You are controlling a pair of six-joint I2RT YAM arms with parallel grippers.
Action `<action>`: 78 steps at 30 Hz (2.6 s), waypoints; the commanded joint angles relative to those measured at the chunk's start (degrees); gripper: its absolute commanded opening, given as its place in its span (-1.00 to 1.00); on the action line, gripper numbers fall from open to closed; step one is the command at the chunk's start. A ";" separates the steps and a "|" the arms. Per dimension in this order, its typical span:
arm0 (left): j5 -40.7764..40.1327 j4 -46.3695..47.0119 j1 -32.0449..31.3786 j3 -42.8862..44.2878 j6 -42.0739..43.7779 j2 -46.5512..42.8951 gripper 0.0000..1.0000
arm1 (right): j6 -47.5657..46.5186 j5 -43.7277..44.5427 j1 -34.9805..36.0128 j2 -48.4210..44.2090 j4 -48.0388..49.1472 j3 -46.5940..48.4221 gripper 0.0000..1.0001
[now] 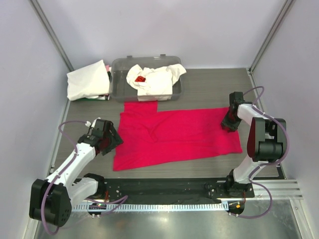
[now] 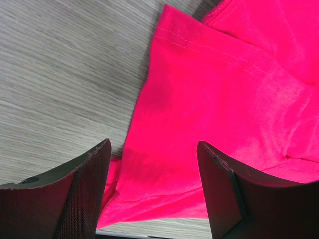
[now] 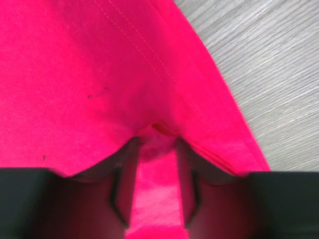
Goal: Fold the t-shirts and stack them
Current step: Fold the tshirt
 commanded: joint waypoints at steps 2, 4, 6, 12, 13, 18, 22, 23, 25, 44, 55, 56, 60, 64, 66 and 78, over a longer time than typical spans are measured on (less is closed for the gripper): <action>0.68 2.27 0.38 -0.52 0.81 -1.13 0.42 | -0.08 1.03 0.12 -0.53 1.92 -0.41 -0.45; 0.68 2.27 0.38 -0.61 0.63 -1.48 0.41 | 0.00 1.20 0.12 -0.97 1.57 -0.76 -0.65; 0.68 2.18 0.38 -0.52 0.63 -1.75 0.41 | 0.01 1.12 0.12 -1.67 1.13 -0.93 -0.83; 0.85 2.09 0.46 -0.52 0.63 -2.01 0.40 | 0.27 1.73 0.12 -4.83 -1.51 -0.58 -0.67; 0.94 2.09 0.38 -0.61 0.63 -1.92 0.41 | 0.27 1.82 0.12 -5.36 -1.68 -0.58 -0.64; 1.12 2.09 0.38 -0.70 0.46 -2.54 0.40 | 0.27 0.94 0.12 -7.12 -2.56 -1.37 -0.45; 0.94 2.09 0.38 -0.87 0.45 -3.41 0.40 | 0.36 0.68 0.20 -7.47 -2.21 -2.25 -0.47; 0.94 2.09 0.46 -0.87 0.46 -3.33 0.40 | 0.36 0.59 0.20 -7.47 -2.21 -2.34 -0.47; 0.94 2.26 0.46 -0.87 0.45 -3.24 0.40 | 0.36 0.41 0.20 -7.30 -2.21 -2.52 -0.46; 10.60 9.80 2.58 15.06 4.51 17.06 0.28 | 3.25 -14.61 4.76 -10.02 3.58 3.11 0.10; 10.52 17.56 -9.64 8.37 -3.41 24.53 0.29 | 9.76 -22.81 11.72 -6.07 13.00 -8.49 0.09; 9.91 17.65 -10.69 7.40 -3.85 23.84 0.28 | 9.85 -21.49 11.72 -6.50 12.12 -9.97 0.09; 7.81 17.65 -13.15 0.99 -6.13 18.13 0.27 | 10.73 -16.20 11.63 -8.26 8.86 -15.07 0.10; 7.27 15.73 -16.66 -4.20 -9.64 10.92 0.27 | 12.48 -15.32 11.72 -10.98 8.78 -20.44 0.11; 5.16 13.97 -18.16 -6.05 -11.84 7.85 0.26 | 13.53 -15.41 11.72 -13.69 8.43 -22.90 0.14; -10.99 -3.19 -21.07 10.25 -4.94 -6.59 0.55 | 13.28 -16.20 11.72 -29.89 -1.06 -20.99 0.32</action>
